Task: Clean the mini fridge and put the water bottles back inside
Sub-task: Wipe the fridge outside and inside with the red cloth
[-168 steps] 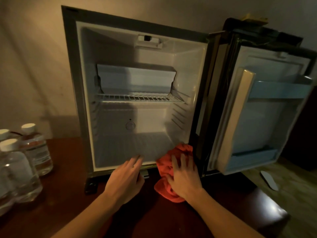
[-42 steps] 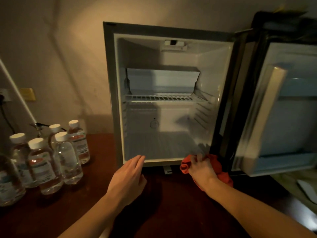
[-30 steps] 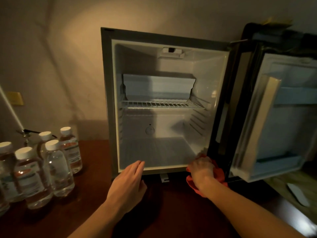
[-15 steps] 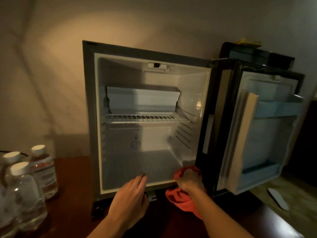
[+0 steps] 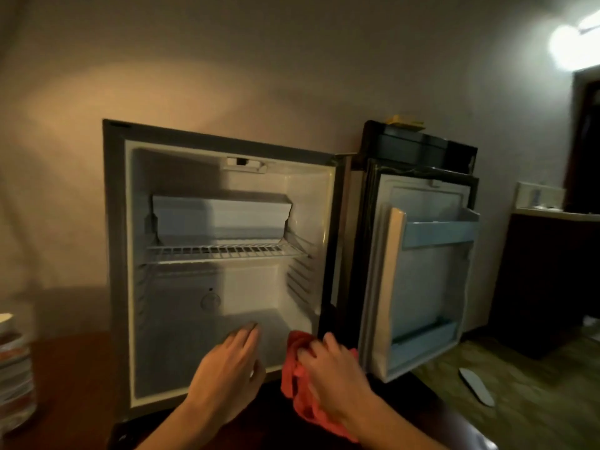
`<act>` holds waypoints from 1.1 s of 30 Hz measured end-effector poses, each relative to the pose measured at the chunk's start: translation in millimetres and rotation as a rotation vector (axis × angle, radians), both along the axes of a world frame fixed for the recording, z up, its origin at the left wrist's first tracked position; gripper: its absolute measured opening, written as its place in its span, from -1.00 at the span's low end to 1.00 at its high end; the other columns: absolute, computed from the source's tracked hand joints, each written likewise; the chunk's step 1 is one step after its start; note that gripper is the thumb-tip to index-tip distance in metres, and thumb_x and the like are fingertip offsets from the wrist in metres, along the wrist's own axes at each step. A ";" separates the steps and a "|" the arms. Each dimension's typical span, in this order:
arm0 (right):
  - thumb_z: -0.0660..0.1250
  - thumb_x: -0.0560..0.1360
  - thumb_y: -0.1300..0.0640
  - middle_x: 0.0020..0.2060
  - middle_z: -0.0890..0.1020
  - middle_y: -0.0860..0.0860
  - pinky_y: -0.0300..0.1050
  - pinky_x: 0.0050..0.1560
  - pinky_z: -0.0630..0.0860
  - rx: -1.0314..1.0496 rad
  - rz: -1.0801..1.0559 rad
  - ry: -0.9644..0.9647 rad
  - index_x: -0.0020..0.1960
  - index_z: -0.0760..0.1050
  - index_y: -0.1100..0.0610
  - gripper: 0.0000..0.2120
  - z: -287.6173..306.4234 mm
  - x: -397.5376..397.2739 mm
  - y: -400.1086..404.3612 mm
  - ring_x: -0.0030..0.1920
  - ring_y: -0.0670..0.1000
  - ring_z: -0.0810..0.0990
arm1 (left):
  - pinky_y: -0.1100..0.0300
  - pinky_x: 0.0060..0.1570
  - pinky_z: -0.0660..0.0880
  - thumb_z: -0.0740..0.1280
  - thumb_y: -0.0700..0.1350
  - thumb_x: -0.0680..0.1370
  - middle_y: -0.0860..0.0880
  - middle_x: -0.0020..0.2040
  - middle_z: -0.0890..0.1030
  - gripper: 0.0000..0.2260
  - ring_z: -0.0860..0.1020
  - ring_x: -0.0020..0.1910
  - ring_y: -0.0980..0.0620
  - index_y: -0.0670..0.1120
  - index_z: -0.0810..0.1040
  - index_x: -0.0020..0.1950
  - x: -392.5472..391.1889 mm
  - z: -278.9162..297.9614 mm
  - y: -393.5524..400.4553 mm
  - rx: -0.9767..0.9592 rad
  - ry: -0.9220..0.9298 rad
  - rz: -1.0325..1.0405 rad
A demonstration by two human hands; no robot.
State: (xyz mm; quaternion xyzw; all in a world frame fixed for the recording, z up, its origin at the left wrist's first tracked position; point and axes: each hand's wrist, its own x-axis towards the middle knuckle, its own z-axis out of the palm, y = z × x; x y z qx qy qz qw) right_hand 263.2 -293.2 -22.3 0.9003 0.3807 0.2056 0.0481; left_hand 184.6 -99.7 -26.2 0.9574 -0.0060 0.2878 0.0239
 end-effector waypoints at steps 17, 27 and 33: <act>0.29 0.36 0.19 0.14 0.58 0.01 0.03 0.02 0.44 0.138 -0.021 -0.763 0.25 0.48 0.11 -0.55 260.9 25.2 -38.2 0.15 0.14 0.43 | 0.15 0.36 0.33 0.26 0.07 0.52 0.02 0.54 0.26 -0.37 0.30 0.46 0.02 0.01 0.17 0.56 44.1 47.3 -38.8 -0.087 -0.099 -0.080; 0.25 0.48 -0.03 0.13 0.60 0.09 0.01 0.12 0.34 -0.119 -0.127 -0.705 0.22 0.52 0.17 -0.60 239.9 38.5 -17.6 0.25 0.15 0.37 | 0.17 0.34 0.33 0.22 0.06 0.52 0.05 0.53 0.27 -0.40 0.30 0.44 0.04 0.02 0.17 0.55 49.1 33.1 -23.4 -0.079 -0.060 -0.022; 0.34 0.45 -0.09 0.15 0.56 0.17 0.06 0.12 0.36 -0.246 -0.122 -0.614 0.27 0.42 0.19 -0.50 195.7 35.6 -7.4 0.22 0.19 0.38 | 0.15 0.30 0.38 0.24 0.08 0.51 0.04 0.52 0.28 -0.39 0.33 0.41 0.02 0.03 0.17 0.55 44.3 30.9 -27.0 -0.072 -0.034 0.007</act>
